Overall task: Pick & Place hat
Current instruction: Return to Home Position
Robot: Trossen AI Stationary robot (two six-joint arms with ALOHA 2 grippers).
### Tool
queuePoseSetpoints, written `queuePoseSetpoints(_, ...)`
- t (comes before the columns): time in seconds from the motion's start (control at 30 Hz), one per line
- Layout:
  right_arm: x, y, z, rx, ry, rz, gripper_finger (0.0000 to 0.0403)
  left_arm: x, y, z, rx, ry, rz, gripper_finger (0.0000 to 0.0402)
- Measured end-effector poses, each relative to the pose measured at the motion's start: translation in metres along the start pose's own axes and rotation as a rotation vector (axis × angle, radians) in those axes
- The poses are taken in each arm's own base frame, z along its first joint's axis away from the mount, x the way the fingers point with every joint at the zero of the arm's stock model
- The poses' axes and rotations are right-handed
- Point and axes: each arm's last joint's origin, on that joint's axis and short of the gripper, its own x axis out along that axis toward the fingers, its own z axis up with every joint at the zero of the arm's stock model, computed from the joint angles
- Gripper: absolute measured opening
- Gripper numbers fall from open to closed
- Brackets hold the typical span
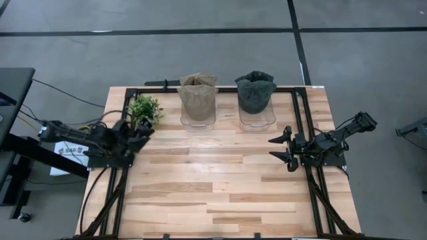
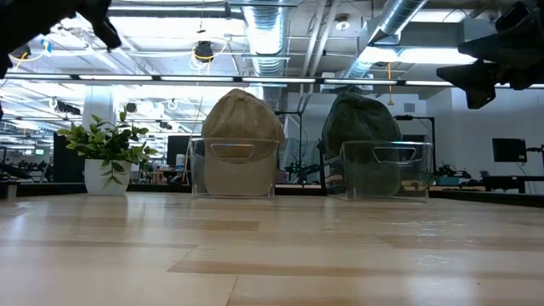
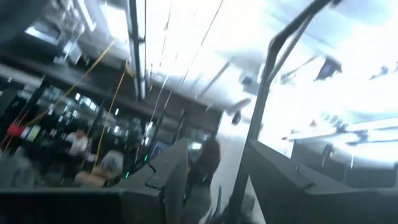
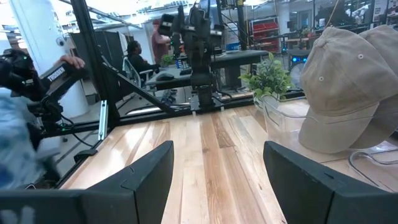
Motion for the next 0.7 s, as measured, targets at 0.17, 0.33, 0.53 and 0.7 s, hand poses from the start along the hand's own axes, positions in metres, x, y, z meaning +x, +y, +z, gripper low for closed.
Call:
queuePoseSetpoints(0.17,0.000,0.000,0.000,0.000,0.000,0.000,0.0240,-0.007,-0.004,0.017,-0.016,-0.121,-0.033,0.0161)
queuePoseSetpoints(0.33,0.000,0.000,0.000,0.000,0.000,0.000,0.0240,-0.012,-0.005,0.025,-0.024,-0.185,-0.051,0.0161)
queuePoseSetpoints(0.53,0.000,0.000,0.000,0.000,0.000,0.000,0.0240,-0.017,-0.006,0.030,0.120,-0.208,-0.052,0.0161)
queuePoseSetpoints(0.7,0.000,0.000,0.000,0.000,0.001,0.000,0.0240,-0.021,0.000,-0.005,0.158,0.182,-0.066,0.0161)
